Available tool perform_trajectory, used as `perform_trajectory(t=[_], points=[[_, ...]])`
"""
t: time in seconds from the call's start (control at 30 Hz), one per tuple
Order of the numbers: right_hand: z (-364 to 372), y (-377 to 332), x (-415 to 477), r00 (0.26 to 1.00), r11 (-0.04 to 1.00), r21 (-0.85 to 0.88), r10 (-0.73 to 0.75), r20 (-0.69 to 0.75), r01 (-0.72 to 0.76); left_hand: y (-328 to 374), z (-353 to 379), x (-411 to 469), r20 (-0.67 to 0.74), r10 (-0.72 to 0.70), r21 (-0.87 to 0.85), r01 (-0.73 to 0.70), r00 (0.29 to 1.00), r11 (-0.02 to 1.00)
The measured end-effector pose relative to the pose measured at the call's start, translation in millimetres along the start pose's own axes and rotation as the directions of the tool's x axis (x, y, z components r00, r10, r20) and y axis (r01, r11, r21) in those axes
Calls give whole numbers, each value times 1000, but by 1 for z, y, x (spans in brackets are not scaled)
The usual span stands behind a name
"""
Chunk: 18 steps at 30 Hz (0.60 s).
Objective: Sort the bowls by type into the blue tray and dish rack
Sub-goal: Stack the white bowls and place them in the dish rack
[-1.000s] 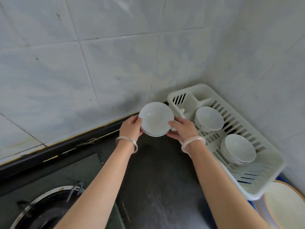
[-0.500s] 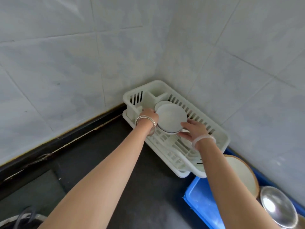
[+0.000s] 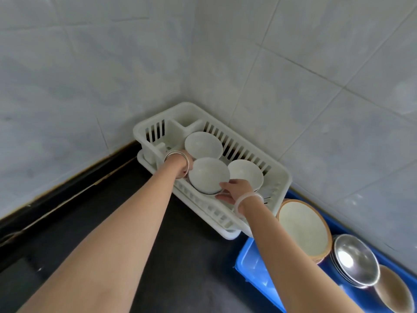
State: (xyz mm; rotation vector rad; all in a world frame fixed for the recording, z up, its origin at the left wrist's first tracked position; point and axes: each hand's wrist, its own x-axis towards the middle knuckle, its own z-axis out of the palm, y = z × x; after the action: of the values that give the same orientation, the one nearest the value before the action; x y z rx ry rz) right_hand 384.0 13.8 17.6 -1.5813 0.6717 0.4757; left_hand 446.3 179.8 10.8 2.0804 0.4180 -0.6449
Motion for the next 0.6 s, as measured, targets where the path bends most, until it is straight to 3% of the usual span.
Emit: perform_trajectory(t=[0.2, 0.4, 0.6], points=[[-1, 3, 0, 999, 994, -94, 51, 6, -51, -3, 4, 15, 49, 9, 82, -13, 999, 997], [-4, 6, 1, 998, 988, -147, 60, 17, -57, 0, 7, 8, 18, 57, 351, -60, 998, 934], [-6, 8, -4, 989, 990, -45, 138, 46, -136, 2, 8, 12, -8, 81, 173, -78, 997, 982]])
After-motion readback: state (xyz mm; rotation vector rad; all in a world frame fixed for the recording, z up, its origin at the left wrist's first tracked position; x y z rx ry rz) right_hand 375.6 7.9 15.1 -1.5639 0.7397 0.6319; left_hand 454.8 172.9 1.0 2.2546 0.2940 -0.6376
